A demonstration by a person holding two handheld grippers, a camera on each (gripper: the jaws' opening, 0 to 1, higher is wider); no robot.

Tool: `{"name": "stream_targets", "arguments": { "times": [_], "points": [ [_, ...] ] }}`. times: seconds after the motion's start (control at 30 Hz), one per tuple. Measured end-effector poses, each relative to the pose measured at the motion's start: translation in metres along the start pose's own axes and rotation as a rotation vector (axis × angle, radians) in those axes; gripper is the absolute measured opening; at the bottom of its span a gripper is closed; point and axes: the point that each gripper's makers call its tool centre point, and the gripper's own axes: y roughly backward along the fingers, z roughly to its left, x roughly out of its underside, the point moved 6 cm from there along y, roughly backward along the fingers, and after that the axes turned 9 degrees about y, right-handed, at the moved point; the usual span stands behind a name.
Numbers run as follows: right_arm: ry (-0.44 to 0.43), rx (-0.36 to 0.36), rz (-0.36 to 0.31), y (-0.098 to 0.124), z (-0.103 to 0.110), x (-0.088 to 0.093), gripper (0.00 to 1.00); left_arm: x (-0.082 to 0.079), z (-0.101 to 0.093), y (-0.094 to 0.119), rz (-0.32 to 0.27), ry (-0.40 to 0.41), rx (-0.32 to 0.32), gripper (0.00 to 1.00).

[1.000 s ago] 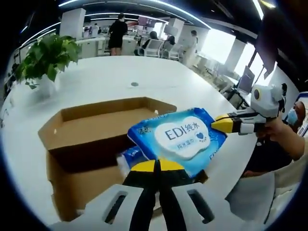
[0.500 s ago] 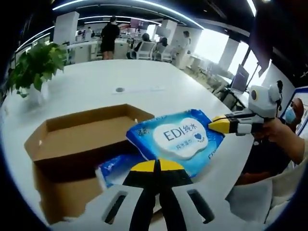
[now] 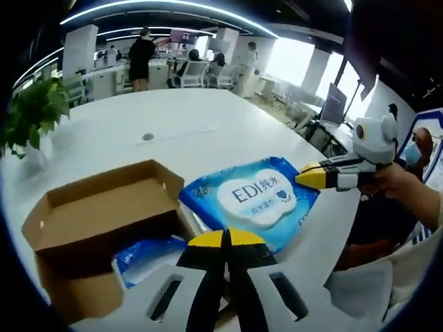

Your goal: Operate the shoe box by opening the lid, removing the specified soft item, and placing it in the target area until the item is outside and the box remains undamaged.

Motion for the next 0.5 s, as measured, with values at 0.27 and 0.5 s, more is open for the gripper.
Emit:
{"name": "stream_targets", "arguments": {
  "times": [0.27, 0.5],
  "points": [
    [-0.029, 0.017, 0.003, -0.006, -0.019, 0.012, 0.00, -0.004, -0.005, -0.024, 0.040, -0.056, 0.001, 0.00],
    [-0.023, 0.021, 0.027, -0.023, -0.031, 0.021, 0.00, -0.002, 0.003, -0.047, 0.105, -0.135, -0.034, 0.00]
  ]
}}
